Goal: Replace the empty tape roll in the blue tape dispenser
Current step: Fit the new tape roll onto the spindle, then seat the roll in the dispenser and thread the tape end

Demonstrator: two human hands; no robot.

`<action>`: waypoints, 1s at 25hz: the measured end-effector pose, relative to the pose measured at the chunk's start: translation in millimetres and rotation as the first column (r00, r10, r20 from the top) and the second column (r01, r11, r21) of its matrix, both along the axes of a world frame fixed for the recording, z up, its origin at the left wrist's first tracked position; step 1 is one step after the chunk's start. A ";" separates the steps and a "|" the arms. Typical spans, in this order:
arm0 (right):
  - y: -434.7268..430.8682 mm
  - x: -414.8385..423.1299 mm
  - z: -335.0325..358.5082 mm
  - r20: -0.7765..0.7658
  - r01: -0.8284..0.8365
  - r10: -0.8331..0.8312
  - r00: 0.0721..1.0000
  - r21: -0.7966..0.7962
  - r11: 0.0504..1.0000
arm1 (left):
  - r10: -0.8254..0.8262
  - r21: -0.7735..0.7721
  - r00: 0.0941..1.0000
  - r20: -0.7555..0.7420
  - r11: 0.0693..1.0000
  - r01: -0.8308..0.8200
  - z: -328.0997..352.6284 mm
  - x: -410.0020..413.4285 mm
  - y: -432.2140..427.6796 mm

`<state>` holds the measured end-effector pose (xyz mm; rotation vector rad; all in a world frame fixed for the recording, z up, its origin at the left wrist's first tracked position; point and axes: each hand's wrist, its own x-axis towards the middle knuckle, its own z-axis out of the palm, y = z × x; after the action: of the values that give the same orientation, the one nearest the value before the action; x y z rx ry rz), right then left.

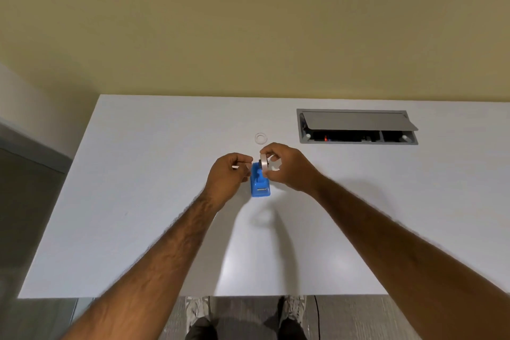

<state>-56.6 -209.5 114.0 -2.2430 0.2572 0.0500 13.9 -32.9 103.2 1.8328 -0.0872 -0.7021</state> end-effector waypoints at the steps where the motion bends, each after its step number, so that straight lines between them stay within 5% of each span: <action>1: -2.5 2.3 -9.9 -0.021 0.001 -0.002 1.000 -0.035 0.999 | -0.023 0.042 0.999 0.025 0.999 0.022 -11.4 0.0 -1.9; 6: -10.6 6.8 -49.9 -0.117 0.010 -0.026 0.993 -0.137 0.990 | -0.099 0.190 0.982 0.161 0.979 0.068 -58.2 -5.3 -11.6; 25: -0.2 18.6 -76.5 -0.085 -0.028 0.010 0.996 -0.221 0.975 | -0.005 0.182 0.987 0.160 0.983 -0.025 -86.9 -8.4 -19.3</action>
<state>-38.0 -209.7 37.5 -2.4693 0.2989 0.1312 5.5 -52.1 16.3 2.0640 -0.1219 -0.5703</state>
